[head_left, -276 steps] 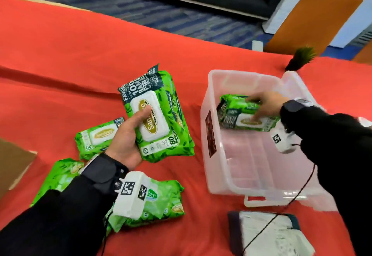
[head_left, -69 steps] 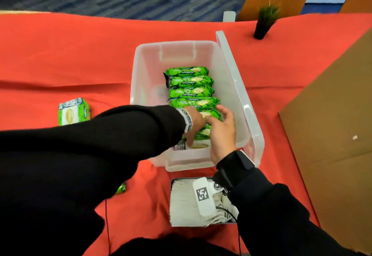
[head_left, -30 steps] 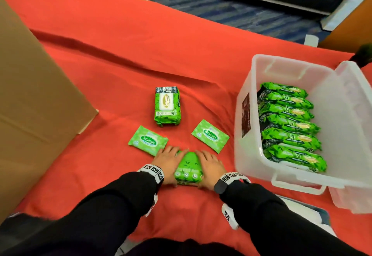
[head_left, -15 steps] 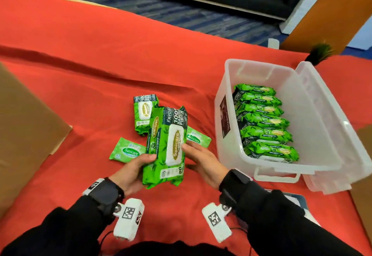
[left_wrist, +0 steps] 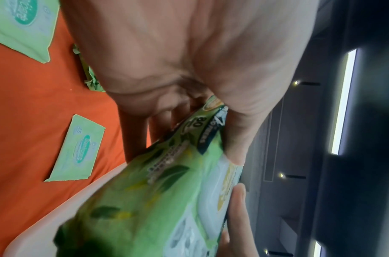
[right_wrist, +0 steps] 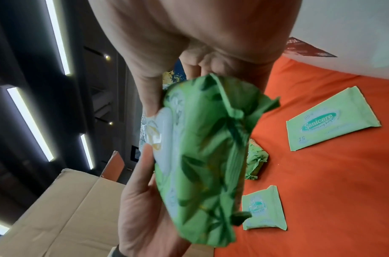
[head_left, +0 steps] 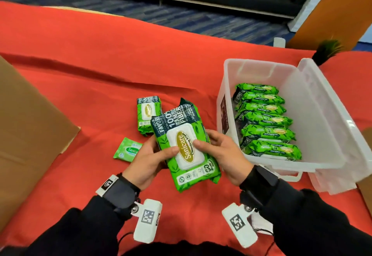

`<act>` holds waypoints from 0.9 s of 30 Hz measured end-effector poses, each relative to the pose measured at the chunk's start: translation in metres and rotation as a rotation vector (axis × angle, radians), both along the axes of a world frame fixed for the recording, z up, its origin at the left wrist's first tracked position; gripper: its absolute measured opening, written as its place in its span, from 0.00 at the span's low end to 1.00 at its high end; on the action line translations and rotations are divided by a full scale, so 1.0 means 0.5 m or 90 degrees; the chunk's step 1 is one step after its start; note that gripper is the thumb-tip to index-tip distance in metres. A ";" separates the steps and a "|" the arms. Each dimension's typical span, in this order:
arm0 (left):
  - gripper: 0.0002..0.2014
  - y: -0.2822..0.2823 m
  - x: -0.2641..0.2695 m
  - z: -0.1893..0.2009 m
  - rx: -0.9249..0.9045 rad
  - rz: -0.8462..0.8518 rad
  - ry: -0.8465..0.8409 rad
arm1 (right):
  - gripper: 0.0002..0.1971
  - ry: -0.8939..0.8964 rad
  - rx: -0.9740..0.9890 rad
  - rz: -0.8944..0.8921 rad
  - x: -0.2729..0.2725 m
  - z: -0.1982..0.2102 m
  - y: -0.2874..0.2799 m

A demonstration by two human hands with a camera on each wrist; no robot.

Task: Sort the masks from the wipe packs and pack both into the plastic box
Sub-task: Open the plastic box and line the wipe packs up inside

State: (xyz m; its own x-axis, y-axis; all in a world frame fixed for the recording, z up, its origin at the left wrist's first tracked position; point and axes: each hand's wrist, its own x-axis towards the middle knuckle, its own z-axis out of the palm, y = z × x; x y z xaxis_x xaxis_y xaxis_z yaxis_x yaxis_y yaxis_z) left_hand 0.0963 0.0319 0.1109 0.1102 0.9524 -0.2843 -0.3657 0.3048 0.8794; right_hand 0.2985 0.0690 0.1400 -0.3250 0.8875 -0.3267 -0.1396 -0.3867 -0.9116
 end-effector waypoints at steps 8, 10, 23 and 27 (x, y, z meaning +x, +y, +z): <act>0.58 0.056 0.037 0.199 0.525 -0.038 0.713 | 0.34 -0.467 0.381 0.123 0.162 0.129 0.028; 0.52 0.090 0.096 0.248 0.600 -0.280 0.887 | 0.35 -0.540 0.446 0.161 0.205 0.161 0.043; 0.36 0.363 0.519 0.195 0.522 -0.616 1.062 | 0.08 -0.204 0.212 -0.502 0.492 -0.043 0.072; 0.33 0.353 0.669 0.101 0.520 -0.769 1.089 | 0.11 -0.286 0.250 -0.462 0.501 -0.076 0.051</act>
State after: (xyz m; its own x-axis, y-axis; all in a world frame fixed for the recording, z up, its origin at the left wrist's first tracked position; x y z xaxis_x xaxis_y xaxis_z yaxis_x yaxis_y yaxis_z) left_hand 0.4309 0.2086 0.1616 0.7031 0.5738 -0.4200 0.6581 -0.7489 0.0786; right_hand 0.5492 0.0943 0.1022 0.4344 0.8973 0.0783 0.1705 0.0034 -0.9853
